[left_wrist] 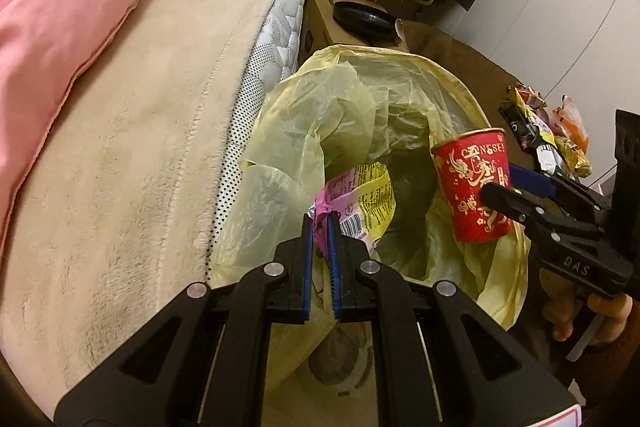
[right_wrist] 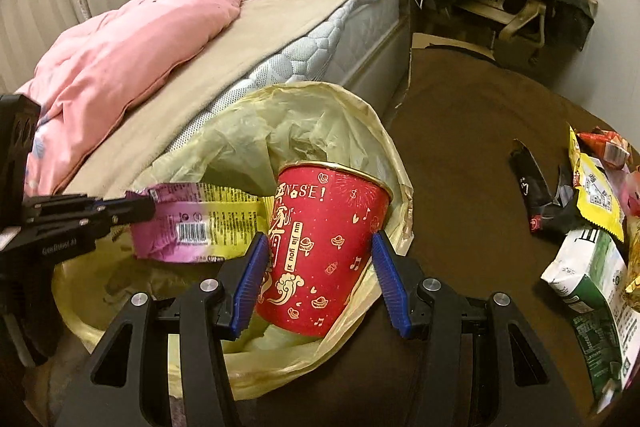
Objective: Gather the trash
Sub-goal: 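Carry the red cup and pink wrapper into the yellow bag and open both tools, then move both tools back over the table toward the snack wrappers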
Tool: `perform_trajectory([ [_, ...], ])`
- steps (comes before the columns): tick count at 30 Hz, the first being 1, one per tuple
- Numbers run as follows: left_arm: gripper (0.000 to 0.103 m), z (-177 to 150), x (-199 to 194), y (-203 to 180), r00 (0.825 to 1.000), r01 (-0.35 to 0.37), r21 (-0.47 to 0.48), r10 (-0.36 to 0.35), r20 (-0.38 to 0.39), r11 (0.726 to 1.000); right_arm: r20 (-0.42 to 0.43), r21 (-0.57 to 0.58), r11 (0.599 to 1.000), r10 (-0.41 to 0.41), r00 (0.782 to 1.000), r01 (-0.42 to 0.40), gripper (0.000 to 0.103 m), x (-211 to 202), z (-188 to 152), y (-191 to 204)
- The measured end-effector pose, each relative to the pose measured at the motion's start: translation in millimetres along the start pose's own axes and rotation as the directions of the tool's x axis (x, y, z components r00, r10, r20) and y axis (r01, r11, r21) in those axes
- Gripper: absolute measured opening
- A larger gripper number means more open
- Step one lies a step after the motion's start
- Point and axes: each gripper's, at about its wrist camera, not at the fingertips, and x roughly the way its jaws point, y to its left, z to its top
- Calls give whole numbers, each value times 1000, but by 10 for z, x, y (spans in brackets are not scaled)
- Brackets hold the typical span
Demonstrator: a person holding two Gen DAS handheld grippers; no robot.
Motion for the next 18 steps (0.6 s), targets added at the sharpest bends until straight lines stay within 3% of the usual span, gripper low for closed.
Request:
perform_trajectory([
  [5, 7, 28, 22, 43, 1000, -15, -7, 15, -11, 1000, 3, -15, 1000, 13, 1000, -12, 50, -10, -3, -43],
  [12, 29, 61, -181, 157, 1000, 4, -57, -4, 14, 998, -9, -115, 992, -49, 999, 48, 50, 18, 22, 115],
  [15, 37, 45, -289, 198, 999, -1, -74, 4, 36, 997, -18, -96, 995, -38, 999, 36, 51, 4, 39, 98],
  [18, 43, 62, -428, 227, 997, -11, -97, 18, 73, 995, -19, -47, 998, -38, 999, 37, 58, -36, 52, 20],
])
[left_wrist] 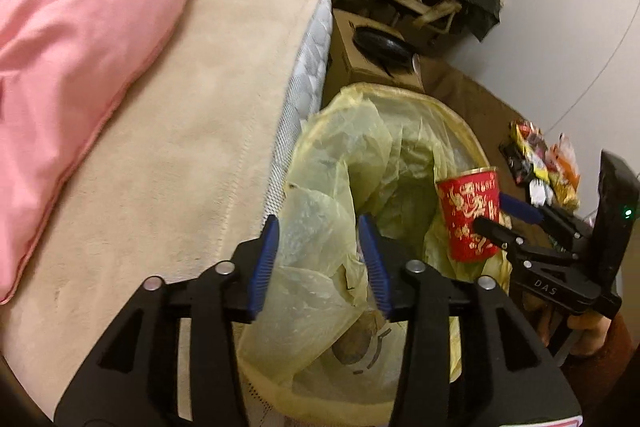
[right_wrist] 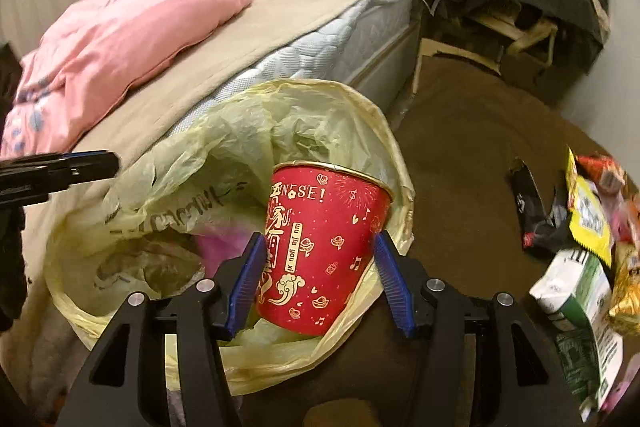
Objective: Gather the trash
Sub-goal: 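Move both tools back over the table toward the snack wrappers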
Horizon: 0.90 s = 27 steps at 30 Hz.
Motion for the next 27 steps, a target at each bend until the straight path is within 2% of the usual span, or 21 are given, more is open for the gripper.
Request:
perform_trajectory([
  [5, 48, 78, -248, -75, 997, -16, -7, 17, 81, 1000, 47, 20, 999, -27, 999, 26, 61, -210, 2, -124],
  [9, 49, 135, -403, -181, 991, -27, 7, 25, 131, 1000, 85, 61, 997, -57, 995, 52, 61, -425, -3, -284],
  [18, 49, 239, -476, -536, 978, 30, 21, -33, 205, 999, 177, 161, 981, -134, 975, 106, 61, -1022, -175, -771],
  [23, 49, 268, -343, -973, 970, 73, 55, -84, 227, 996, 204, 245, 953, -230, 951, 178, 67, -1380, -371, -1214],
  [27, 49, 276, -128, -1504, 966, 129, 131, -154, 208, 983, 238, 276, 943, -256, 937, 187, 67, -1663, -576, -1556],
])
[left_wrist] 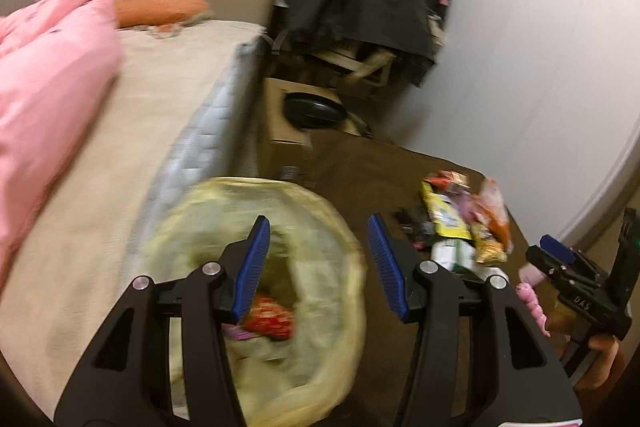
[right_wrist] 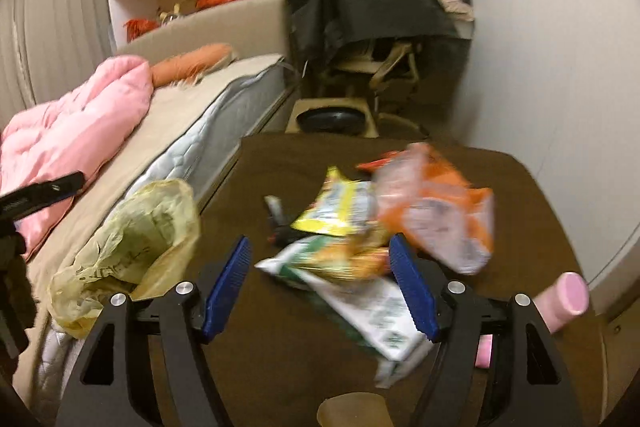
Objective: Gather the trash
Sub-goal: 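Move both tools back over the table toward the snack wrappers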
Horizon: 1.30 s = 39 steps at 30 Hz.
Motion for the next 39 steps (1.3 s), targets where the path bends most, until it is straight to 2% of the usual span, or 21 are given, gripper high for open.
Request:
perform_trajectory([
  [5, 49, -47, 450, -607, 993, 107, 72, -103, -60, 992, -12, 0, 995, -95, 995, 95, 67, -225, -116, -502],
  [9, 49, -96, 799, -1098, 978, 190, 135, -174, -118, 973, -3, -1, 976, -219, 976, 219, 68, -303, -223, -851],
  [13, 49, -18, 1031, -1525, 960, 259, 192, -231, -158, 947, -36, 47, 974, -222, 974, 223, 68, -229, -286, -1155],
  [16, 51, 112, 1184, -1837, 955, 280, 221, -247, -163, 934, -42, 56, 964, -256, 966, 258, 68, -152, -313, -1291],
  [18, 51, 180, 1329, -2046, 955, 278, 252, -239, -174, 927, -45, 54, 962, -267, 963, 269, 68, -102, -317, -1343],
  [20, 51, 276, 1505, -2187, 963, 252, 286, -210, -168, 925, -46, 58, 968, -240, 970, 242, 68, -62, -279, -1369],
  [23, 51, 474, 1729, -2183, 966, 243, 292, -202, -163, 925, -30, 33, 983, -177, 984, 178, 68, 5, -192, -1319],
  [27, 51, 814, 2032, -1925, 961, 256, 308, -207, -185, 916, -30, -38, 998, -49, 998, 48, 68, 255, 43, -1131],
  [31, 51, 1041, 2206, -1600, 973, 193, 273, -149, -175, 942, -41, -76, 994, 75, 996, -78, 68, 553, 285, -868],
  [34, 51, 1056, 2258, -1353, 970, 195, 212, -156, -188, 958, -67, -122, 989, 78, 995, -85, 67, 864, 372, -675],
  [37, 51, 957, 2314, -1235, 968, 189, 223, -143, -206, 956, -118, -163, 984, 51, 992, -70, 67, 1140, 346, -560],
  [39, 51, 891, 2361, -1223, 967, 188, 249, -135, -217, 950, -144, -192, 981, 12, 990, -40, 53, 1235, 298, -536],
])
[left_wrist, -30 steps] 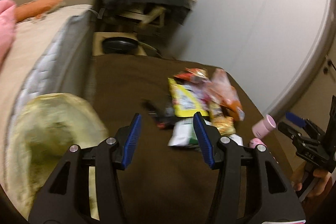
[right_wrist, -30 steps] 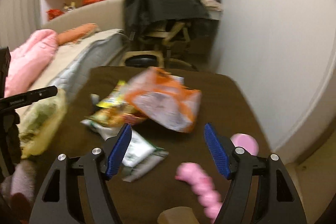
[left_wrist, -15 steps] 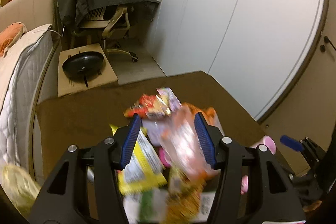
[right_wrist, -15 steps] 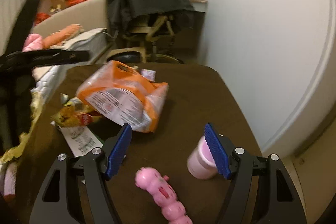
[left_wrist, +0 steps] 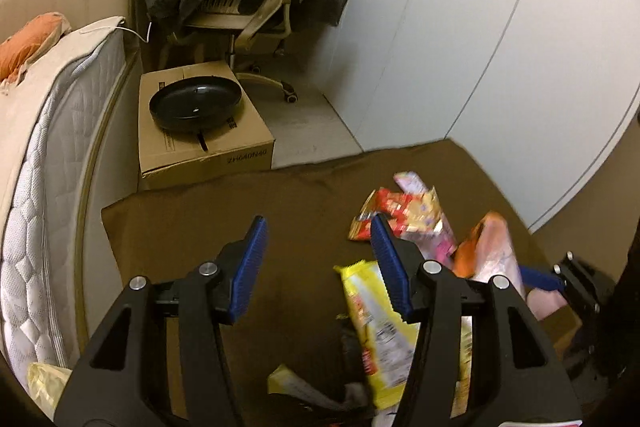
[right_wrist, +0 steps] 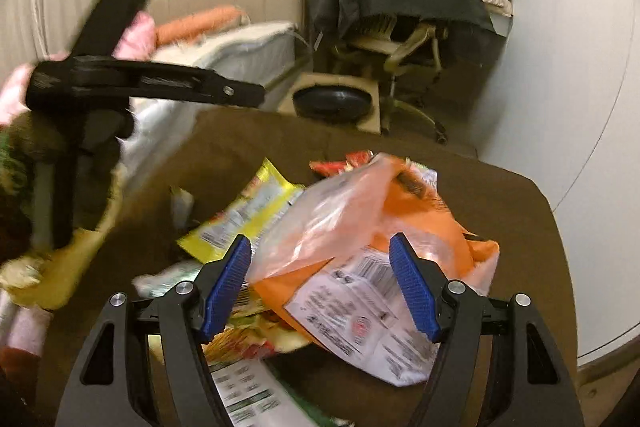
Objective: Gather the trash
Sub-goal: 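Move both tools back over the table toward the snack wrappers, then grasp the orange chip bag with the right tool while the left tool grasps the red wrapper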
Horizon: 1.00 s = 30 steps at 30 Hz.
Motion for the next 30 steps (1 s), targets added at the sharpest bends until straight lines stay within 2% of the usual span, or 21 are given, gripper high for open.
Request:
perform_trajectory([
  [1, 51, -19, 30, -7, 1000, 3, 12, -3, -6, 1000, -11, 0, 1000, 1, 1000, -1, 41, 3, -27, -9],
  [2, 51, -32, 55, -15, 1000, 13, 19, -12, -10, 1000, -5, 12, 1000, 17, 1000, -17, 35, -48, -57, -34],
  [3, 51, -40, 75, -25, 1000, 26, 21, -26, -10, 999, 8, 23, 999, 30, 1000, -30, 34, -128, -78, -63],
  [4, 51, -39, 91, -42, 999, 38, 22, -38, -9, 999, 17, 27, 999, 29, 999, -29, 25, -201, -94, -101],
  [6, 51, -17, 130, -78, 998, 56, 24, -56, -5, 998, 44, 29, 1000, -2, 999, 1, 22, -394, -101, -175],
  [7, 51, 2, 159, -119, 998, 70, 32, -70, 0, 997, 60, 38, 999, -19, 998, 17, 17, -516, -92, -245],
  [9, 51, 47, 226, -235, 995, 102, 57, -102, 0, 993, 83, 83, 996, -41, 996, 34, 12, -738, -66, -433],
  [12, 53, 114, 332, -422, 989, 147, 86, -146, -16, 985, 105, 148, 986, -89, 990, 73, 12, -958, -69, -685],
  [14, 55, 164, 484, -570, 985, 166, 110, -159, -64, 980, 111, 204, 974, -127, 986, 102, 12, -1053, -92, -876],
  [15, 55, 176, 553, -627, 985, 163, 123, -154, -84, 979, 111, 223, 969, -131, 985, 104, 12, -1077, -113, -932],
  [18, 57, 182, 772, -766, 990, 94, 167, -74, -123, 981, 113, 276, 956, -136, 984, 100, 12, -1120, -215, -1074],
  [19, 57, 167, 900, -806, 987, 40, 188, -9, -162, 981, 112, 280, 955, -134, 985, 98, 12, -1101, -221, -1098],
  [21, 57, 130, 1034, -814, 980, -6, 197, 45, -193, 980, 108, 283, 955, -128, 986, 93, 12, -1078, -252, -1108],
  [23, 57, 91, 1157, -787, 969, -22, 180, 66, -237, 983, 106, 280, 956, -118, 987, 85, 12, -1061, -293, -1074],
  [25, 58, 50, 1230, -733, 954, 1, 128, 38, -297, 992, 106, 281, 957, -109, 988, 75, 12, -1026, -295, -1061],
  [26, 54, 44, 1201, -715, 956, 5, 116, 29, -292, 993, 106, 282, 957, -105, 989, 71, 12, -1014, -303, -1050],
  [27, 41, 41, 1190, -696, 955, 13, 108, 20, -295, 994, 106, 282, 957, -104, 989, 70, 12, -1010, -307, -1040],
  [28, 37, 26, 1166, -690, 955, 26, 100, 5, -296, 995, 108, 281, 957, -103, 989, 70, 12, -1006, -303, -1026],
  [29, 28, 14, 1124, -690, 958, 31, 99, -1, -285, 995, 111, 278, 958, -102, 989, 67, 12, -1009, -295, -1010],
  [30, 0, 4, 1079, -693, 961, 30, 104, 0, -275, 994, 114, 276, 959, -99, 989, 65, 12, -1004, -284, -1000],
])
